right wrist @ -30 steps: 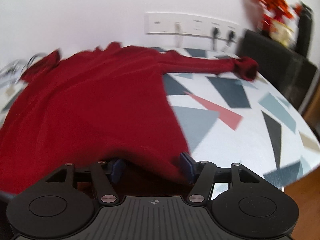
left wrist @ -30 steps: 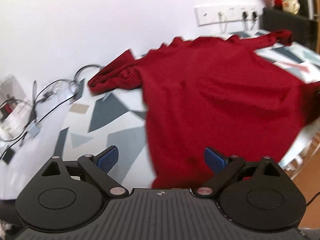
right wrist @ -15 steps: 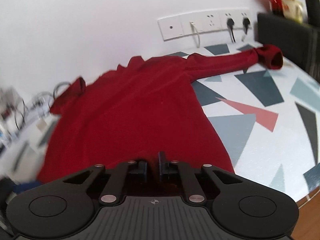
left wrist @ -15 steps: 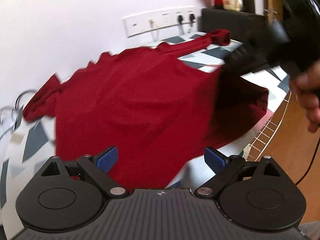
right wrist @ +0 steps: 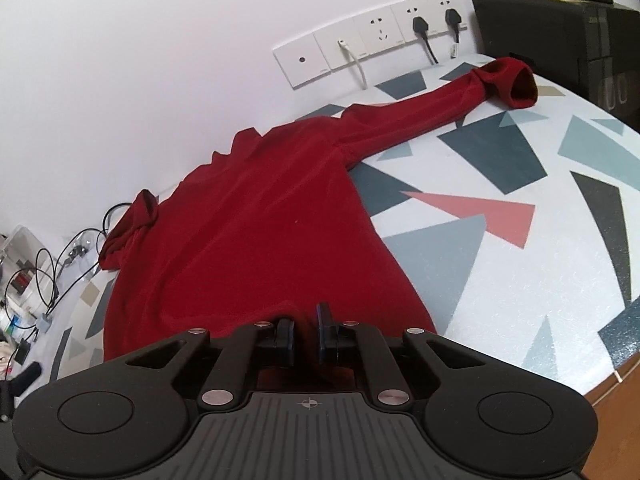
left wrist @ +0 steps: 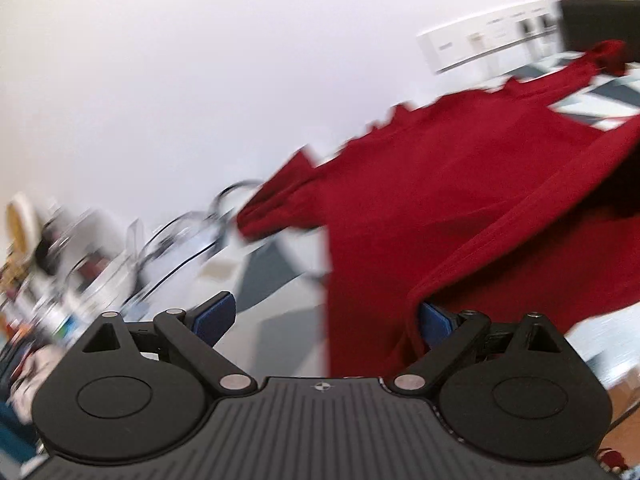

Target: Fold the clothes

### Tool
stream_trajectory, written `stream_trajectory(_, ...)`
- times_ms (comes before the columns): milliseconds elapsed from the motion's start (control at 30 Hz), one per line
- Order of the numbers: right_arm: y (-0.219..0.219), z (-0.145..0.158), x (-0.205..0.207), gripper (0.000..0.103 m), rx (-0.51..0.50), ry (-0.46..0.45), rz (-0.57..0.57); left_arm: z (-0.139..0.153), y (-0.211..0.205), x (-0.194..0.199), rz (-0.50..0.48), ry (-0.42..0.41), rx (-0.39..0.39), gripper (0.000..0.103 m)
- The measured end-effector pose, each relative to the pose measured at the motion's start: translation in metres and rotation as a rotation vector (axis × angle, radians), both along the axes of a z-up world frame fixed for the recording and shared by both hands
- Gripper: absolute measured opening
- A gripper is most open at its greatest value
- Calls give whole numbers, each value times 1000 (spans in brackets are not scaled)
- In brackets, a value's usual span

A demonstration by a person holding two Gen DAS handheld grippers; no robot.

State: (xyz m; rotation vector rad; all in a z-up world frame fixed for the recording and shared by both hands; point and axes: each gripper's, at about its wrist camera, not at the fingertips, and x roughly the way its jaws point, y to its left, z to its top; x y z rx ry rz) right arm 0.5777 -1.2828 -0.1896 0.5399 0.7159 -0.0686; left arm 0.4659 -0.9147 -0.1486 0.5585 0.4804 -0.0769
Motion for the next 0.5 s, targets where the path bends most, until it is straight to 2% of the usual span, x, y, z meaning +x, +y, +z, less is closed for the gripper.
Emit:
stream_trajectory(67, 3, -1, 1, 10, 3, -2, 14, -4, 13, 4, 41, 8, 36, 97)
stream_trajectory(200, 11, -3, 5, 11, 14, 3, 31, -19, 20, 6, 7, 135, 65, 98)
stream_trajectory(300, 15, -2, 4, 10, -10, -1, 7, -26, 12, -7, -54, 96, 114, 98)
stream_trajectory(500, 8, 2, -3, 3, -42, -28, -73, -31, -3, -12, -92, 65, 152, 98)
